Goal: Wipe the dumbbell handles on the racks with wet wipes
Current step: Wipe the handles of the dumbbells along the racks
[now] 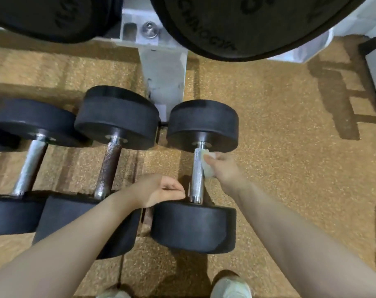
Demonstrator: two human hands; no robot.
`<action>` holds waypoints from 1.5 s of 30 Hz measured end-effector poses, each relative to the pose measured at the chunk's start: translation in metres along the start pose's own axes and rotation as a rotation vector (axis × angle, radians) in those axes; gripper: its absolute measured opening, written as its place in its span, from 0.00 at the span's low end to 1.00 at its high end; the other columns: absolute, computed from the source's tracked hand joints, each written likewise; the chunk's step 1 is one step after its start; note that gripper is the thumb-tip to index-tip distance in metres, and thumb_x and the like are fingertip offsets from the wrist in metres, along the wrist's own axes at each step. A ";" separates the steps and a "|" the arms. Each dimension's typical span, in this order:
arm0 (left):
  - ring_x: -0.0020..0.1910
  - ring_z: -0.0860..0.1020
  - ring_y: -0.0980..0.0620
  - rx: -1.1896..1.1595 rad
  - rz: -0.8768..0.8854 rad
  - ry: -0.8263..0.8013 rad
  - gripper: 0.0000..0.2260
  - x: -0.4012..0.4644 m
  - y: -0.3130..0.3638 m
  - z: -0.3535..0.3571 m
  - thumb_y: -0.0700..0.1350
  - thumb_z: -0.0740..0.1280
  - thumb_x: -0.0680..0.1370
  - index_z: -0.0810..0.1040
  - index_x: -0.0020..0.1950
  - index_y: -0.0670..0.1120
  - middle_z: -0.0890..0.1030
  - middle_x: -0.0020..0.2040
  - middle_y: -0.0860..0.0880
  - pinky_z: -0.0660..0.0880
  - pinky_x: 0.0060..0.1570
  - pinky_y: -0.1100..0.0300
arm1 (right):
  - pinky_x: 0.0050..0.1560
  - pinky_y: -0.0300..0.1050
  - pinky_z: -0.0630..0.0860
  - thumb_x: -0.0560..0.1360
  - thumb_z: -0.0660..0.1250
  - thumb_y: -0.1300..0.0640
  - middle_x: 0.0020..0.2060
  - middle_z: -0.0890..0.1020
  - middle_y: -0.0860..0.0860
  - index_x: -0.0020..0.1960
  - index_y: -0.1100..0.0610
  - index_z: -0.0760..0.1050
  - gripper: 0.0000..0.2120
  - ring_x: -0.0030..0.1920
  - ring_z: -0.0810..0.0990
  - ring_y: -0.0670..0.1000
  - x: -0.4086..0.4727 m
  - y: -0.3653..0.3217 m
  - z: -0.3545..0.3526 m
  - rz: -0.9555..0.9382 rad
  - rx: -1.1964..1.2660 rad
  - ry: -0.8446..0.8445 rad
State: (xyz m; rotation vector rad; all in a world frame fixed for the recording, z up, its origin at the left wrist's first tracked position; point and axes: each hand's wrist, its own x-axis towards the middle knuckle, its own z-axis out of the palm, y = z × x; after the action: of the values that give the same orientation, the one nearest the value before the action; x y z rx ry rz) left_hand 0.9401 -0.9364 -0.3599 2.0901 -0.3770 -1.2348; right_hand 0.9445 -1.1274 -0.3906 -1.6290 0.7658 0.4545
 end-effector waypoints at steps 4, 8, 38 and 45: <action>0.51 0.74 0.63 -0.046 -0.008 -0.007 0.11 -0.011 -0.005 0.004 0.52 0.67 0.74 0.81 0.55 0.52 0.79 0.53 0.58 0.67 0.49 0.76 | 0.33 0.38 0.67 0.75 0.63 0.67 0.30 0.72 0.51 0.35 0.59 0.71 0.10 0.29 0.69 0.45 -0.002 0.012 0.001 -0.139 -0.152 -0.049; 0.56 0.74 0.61 -0.098 -0.022 -0.022 0.15 -0.014 -0.009 0.006 0.51 0.71 0.71 0.79 0.57 0.52 0.78 0.57 0.57 0.65 0.55 0.71 | 0.35 0.40 0.68 0.72 0.65 0.69 0.30 0.74 0.47 0.32 0.52 0.70 0.15 0.31 0.71 0.46 -0.010 0.023 -0.011 -0.186 -0.481 -0.130; 0.57 0.74 0.59 -0.016 0.018 0.046 0.14 -0.008 -0.020 0.014 0.54 0.69 0.72 0.79 0.57 0.54 0.78 0.59 0.55 0.65 0.55 0.70 | 0.53 0.40 0.67 0.75 0.62 0.68 0.53 0.77 0.55 0.57 0.59 0.79 0.14 0.53 0.75 0.56 0.013 0.005 -0.011 -0.854 -1.170 -0.393; 0.59 0.74 0.57 -0.035 0.031 0.051 0.14 -0.009 -0.021 0.015 0.53 0.69 0.72 0.79 0.57 0.54 0.79 0.60 0.53 0.67 0.63 0.60 | 0.56 0.37 0.70 0.74 0.63 0.69 0.50 0.81 0.50 0.52 0.58 0.81 0.13 0.50 0.77 0.45 0.004 -0.003 -0.023 -0.728 -0.927 -0.489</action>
State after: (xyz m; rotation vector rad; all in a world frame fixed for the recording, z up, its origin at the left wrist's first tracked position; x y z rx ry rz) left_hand 0.9209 -0.9220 -0.3731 2.0740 -0.3612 -1.1599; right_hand 0.9467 -1.1509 -0.3865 -2.3429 -0.5132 0.6758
